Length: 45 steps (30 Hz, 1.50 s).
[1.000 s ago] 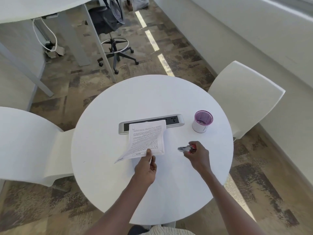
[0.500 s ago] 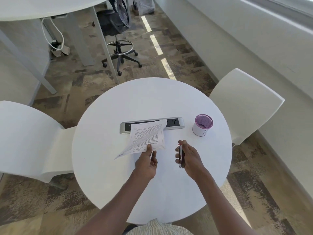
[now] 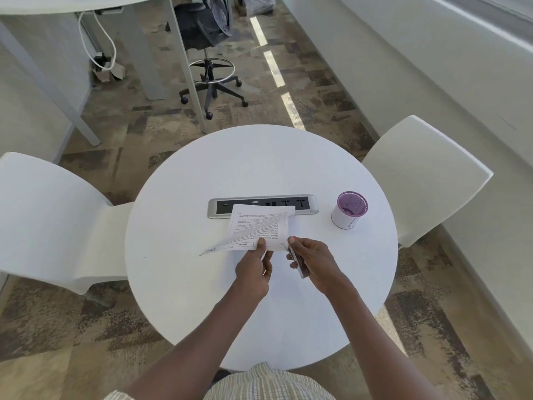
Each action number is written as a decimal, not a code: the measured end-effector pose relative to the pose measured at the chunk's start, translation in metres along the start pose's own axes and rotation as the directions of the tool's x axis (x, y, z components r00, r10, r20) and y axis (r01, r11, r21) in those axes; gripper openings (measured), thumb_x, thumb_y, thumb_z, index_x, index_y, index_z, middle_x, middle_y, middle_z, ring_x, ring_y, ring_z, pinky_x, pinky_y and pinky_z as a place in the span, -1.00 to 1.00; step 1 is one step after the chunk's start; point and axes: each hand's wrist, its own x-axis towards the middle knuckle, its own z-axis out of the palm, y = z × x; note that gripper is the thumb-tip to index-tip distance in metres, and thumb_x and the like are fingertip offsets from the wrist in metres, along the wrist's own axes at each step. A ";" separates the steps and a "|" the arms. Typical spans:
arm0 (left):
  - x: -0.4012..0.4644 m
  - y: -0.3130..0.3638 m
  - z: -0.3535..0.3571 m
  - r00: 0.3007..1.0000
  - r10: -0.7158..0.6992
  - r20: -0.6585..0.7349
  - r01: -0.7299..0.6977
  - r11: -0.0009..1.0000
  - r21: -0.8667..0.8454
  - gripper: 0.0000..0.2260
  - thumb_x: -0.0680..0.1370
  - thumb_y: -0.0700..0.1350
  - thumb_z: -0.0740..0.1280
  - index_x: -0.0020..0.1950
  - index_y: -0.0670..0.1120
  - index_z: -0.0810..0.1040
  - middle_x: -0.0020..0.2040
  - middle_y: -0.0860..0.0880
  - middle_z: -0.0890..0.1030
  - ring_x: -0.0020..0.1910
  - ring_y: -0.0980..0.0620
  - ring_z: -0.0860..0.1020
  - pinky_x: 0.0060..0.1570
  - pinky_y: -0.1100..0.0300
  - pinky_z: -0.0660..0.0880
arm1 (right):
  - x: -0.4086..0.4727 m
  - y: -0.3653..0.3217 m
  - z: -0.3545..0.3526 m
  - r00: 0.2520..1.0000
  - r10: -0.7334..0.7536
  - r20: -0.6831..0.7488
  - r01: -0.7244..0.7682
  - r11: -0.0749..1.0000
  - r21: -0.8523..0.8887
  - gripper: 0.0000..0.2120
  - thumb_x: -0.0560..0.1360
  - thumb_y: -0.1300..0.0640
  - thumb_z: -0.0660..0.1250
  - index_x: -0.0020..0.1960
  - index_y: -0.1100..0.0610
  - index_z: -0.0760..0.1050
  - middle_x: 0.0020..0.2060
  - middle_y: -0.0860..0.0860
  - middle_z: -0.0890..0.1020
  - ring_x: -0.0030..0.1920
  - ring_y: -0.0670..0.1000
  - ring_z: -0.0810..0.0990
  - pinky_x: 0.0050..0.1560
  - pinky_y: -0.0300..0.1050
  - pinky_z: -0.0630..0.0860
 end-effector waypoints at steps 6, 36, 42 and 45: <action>0.002 0.000 0.000 1.000 0.026 0.006 -0.026 0.999 0.044 -0.86 0.52 -0.13 0.49 0.05 0.01 0.63 0.01 0.03 0.72 -0.02 0.08 0.69 -0.26 0.29 0.45 | 0.004 0.001 -0.003 0.998 0.003 0.066 -0.008 0.997 0.077 -0.67 0.45 0.02 0.50 0.11 0.21 0.67 -0.10 0.11 0.71 -0.15 0.04 0.61 -0.13 -0.11 0.57; 0.016 0.007 0.003 0.998 0.060 0.028 -0.061 0.997 0.045 -0.91 0.61 -0.17 0.36 0.11 -0.09 0.58 -0.02 -0.02 0.66 -0.07 0.03 0.62 -0.17 0.19 0.54 | 0.024 0.006 -0.011 0.978 0.132 0.164 -0.156 0.978 0.141 -0.67 0.41 0.19 0.51 0.11 0.34 0.64 -0.13 0.13 0.68 -0.17 0.07 0.59 -0.14 -0.12 0.58; 0.019 0.011 0.006 0.995 0.091 0.037 -0.093 0.995 0.049 -0.81 0.64 -0.18 0.32 0.25 -0.13 0.50 0.06 -0.09 0.64 -0.06 0.01 0.60 -0.11 0.15 0.57 | 0.029 0.017 -0.033 0.992 0.123 -0.034 -0.123 0.992 0.012 -0.73 0.46 0.39 0.43 0.15 0.36 0.60 -0.16 0.15 0.63 -0.21 0.06 0.55 -0.13 -0.12 0.52; 0.019 0.012 0.007 0.992 0.118 0.036 -0.120 0.990 0.072 -0.81 0.64 -0.17 0.32 0.24 -0.12 0.51 0.02 -0.07 0.65 -0.08 0.02 0.60 -0.13 0.15 0.56 | 0.032 0.022 -0.040 0.969 0.047 -0.242 -0.090 0.981 -0.172 -0.77 0.39 0.38 0.48 0.03 0.22 0.65 -0.21 0.08 0.64 -0.24 0.02 0.57 -0.17 -0.15 0.48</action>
